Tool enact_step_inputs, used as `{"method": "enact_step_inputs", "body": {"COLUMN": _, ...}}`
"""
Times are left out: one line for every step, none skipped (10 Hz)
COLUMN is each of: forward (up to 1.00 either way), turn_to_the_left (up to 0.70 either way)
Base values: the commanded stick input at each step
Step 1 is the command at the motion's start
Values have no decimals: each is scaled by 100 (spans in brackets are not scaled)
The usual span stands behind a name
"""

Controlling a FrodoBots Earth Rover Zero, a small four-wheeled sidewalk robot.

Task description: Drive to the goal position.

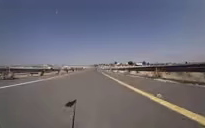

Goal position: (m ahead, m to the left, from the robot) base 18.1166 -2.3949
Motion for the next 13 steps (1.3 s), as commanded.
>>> {"method": "enact_step_inputs", "body": {"forward": 100, "turn_to_the_left": 0}}
{"method": "enact_step_inputs", "body": {"forward": 100, "turn_to_the_left": 0}}
{"method": "enact_step_inputs", "body": {"forward": 100, "turn_to_the_left": 0}}
{"method": "enact_step_inputs", "body": {"forward": 100, "turn_to_the_left": 0}}
{"method": "enact_step_inputs", "body": {"forward": 100, "turn_to_the_left": 0}}
{"method": "enact_step_inputs", "body": {"forward": 100, "turn_to_the_left": 0}}
{"method": "enact_step_inputs", "body": {"forward": 100, "turn_to_the_left": 0}}
{"method": "enact_step_inputs", "body": {"forward": 100, "turn_to_the_left": 0}}
{"method": "enact_step_inputs", "body": {"forward": 100, "turn_to_the_left": 0}}
{"method": "enact_step_inputs", "body": {"forward": 100, "turn_to_the_left": 0}}
{"method": "enact_step_inputs", "body": {"forward": 100, "turn_to_the_left": 0}}
{"method": "enact_step_inputs", "body": {"forward": 100, "turn_to_the_left": 0}}
{"method": "enact_step_inputs", "body": {"forward": 100, "turn_to_the_left": 0}}
